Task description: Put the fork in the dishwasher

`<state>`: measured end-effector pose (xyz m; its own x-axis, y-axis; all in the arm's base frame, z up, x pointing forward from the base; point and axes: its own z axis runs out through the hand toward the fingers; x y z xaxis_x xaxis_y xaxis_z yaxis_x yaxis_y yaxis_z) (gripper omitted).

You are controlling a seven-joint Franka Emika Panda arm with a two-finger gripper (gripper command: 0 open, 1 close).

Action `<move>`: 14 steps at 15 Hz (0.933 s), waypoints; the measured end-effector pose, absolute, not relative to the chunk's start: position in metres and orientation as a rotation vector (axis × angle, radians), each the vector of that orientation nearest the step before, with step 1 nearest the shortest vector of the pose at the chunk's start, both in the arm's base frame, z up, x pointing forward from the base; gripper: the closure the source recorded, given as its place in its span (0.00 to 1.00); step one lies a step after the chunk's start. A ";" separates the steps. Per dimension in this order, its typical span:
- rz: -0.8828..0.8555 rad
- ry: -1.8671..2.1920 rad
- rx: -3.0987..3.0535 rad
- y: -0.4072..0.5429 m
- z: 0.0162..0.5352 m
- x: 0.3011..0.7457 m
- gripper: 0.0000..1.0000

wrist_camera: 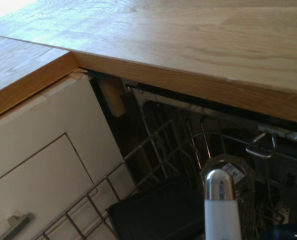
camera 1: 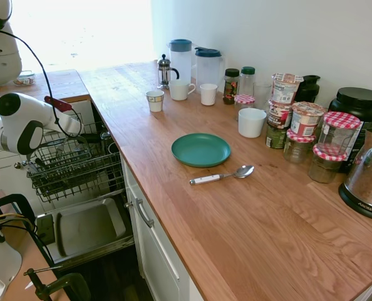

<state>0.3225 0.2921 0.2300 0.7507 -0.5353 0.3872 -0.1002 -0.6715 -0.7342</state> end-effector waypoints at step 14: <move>-0.815 0.510 -2.224 0.287 0.207 0.350 1.00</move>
<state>0.3504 0.2869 0.2071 0.7244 -0.5598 0.4024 -0.1169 -0.6749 -0.7286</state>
